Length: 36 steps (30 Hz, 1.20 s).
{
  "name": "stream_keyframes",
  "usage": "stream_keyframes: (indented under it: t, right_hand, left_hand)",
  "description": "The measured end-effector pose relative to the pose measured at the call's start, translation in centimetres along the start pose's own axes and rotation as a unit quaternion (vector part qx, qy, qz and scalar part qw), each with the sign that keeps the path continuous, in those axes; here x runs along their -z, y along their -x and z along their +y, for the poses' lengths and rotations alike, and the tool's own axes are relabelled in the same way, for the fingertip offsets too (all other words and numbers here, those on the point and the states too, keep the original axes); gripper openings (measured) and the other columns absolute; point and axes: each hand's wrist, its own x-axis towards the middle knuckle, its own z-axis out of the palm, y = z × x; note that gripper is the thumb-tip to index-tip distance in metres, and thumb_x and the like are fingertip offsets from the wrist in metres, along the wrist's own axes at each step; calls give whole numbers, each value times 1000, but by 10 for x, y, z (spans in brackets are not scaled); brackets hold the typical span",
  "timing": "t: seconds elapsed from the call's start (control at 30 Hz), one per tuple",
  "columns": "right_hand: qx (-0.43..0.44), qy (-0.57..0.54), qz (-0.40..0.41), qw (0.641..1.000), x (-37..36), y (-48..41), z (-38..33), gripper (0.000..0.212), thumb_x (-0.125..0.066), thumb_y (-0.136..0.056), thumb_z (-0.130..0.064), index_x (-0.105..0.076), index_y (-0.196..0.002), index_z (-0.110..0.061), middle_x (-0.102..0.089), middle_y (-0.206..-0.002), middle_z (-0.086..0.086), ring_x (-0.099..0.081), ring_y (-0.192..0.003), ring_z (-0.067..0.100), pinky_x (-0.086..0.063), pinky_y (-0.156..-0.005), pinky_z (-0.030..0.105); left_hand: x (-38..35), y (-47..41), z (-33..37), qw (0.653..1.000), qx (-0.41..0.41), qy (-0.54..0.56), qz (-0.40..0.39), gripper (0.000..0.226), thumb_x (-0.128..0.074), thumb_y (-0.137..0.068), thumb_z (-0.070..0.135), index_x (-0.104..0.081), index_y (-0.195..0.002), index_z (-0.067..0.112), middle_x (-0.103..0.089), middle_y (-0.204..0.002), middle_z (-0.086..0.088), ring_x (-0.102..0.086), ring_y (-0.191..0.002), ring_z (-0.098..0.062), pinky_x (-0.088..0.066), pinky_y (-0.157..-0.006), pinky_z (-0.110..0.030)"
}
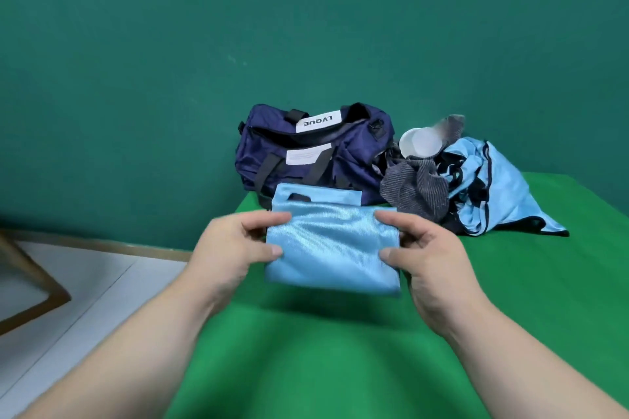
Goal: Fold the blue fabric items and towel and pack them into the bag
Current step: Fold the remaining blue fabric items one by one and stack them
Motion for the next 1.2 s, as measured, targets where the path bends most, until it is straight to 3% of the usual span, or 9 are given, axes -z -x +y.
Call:
stream_keyframes:
  t: [0.07,0.17,0.33,0.5,0.63,0.77,0.87,1.0,1.2]
  right_hand:
    - [10,43,22,999,-14,-33,0,51,-66,-74,23,-75,-103,-18,-62,-63,-18,-53,-60,3,-46,-62,18]
    - [22,96,48,994,-27,-78,7,52,-67,-74,19,-75,-106,-22,-50,-52,-21,-41,-50,3,-37,-55,21]
    - [49,216,60,973,-34,-127,32,54,-67,-73,10,-72,-102,-34,-52,-77,-4,-47,-62,12,-42,-63,24]
    - [61,372,18,926,-26,-136,55,51,-67,-79,2,-69,-121,-26,-54,-96,-7,-53,-70,-3,-36,-64,0]
    - [72,365,8,928,-18,-142,65,46,-70,-82,-2,-69,-122,-24,-55,-124,-3,-51,-89,0,-27,-72,-8]
    - [63,315,-15,947,-11,-147,77,42,-71,-84,-4,-70,-120,-25,-47,-142,-3,-51,-109,0,-22,-75,-11]
    - [72,296,-20,952,-8,-150,88,41,-71,-86,-5,-69,-117,-32,-45,-147,-2,-46,-129,6,-21,-81,-11]
    - [81,251,-34,964,-6,-150,101,46,-69,-88,-6,-64,-106,-48,-46,-148,-1,-42,-134,3,-23,-92,-6]
    - [77,214,-43,973,-5,-149,108,45,-66,-91,-7,-64,-108,-48,-44,-149,-3,-39,-134,-2,-24,-96,-4]
  left_hand:
    - [10,-36,4,999,-17,-49,7,51,-80,-54,0,-80,-91,35,-75,-94,-5,-59,-85,-16,-48,-86,-31]
    - [19,-91,1,995,-19,-97,12,54,-80,-60,-5,-80,-90,39,-75,-102,5,-66,-101,-15,-48,-101,-33]
    - [13,-146,-23,992,2,-129,13,54,-75,-66,-14,-77,-89,35,-71,-112,-4,-63,-104,-17,-50,-77,-15]
    - [11,-163,-55,990,36,-133,-6,52,-74,-66,-13,-78,-92,32,-70,-113,0,-61,-111,-11,-42,-87,-17]
    - [11,-167,-66,989,17,-144,-21,49,-74,-70,-9,-77,-96,33,-69,-104,6,-61,-91,-3,-44,-83,-7]
    - [17,-170,-83,992,18,-118,-41,46,-77,-63,10,-78,-103,32,-68,-118,3,-60,-107,-19,-44,-103,-25]
    - [16,-171,-94,996,16,-77,-51,43,-73,-74,0,-76,-106,29,-66,-126,0,-56,-111,-17,-41,-97,-14]
    - [14,-169,-104,997,5,-34,-67,42,-69,-79,2,-74,-112,27,-65,-128,-13,-58,-106,-12,-41,-100,-22]
    - [10,-165,-111,998,-10,-1,-65,49,-63,-74,8,-69,-121,19,-71,-121,-5,-64,-113,-17,-47,-102,-27]
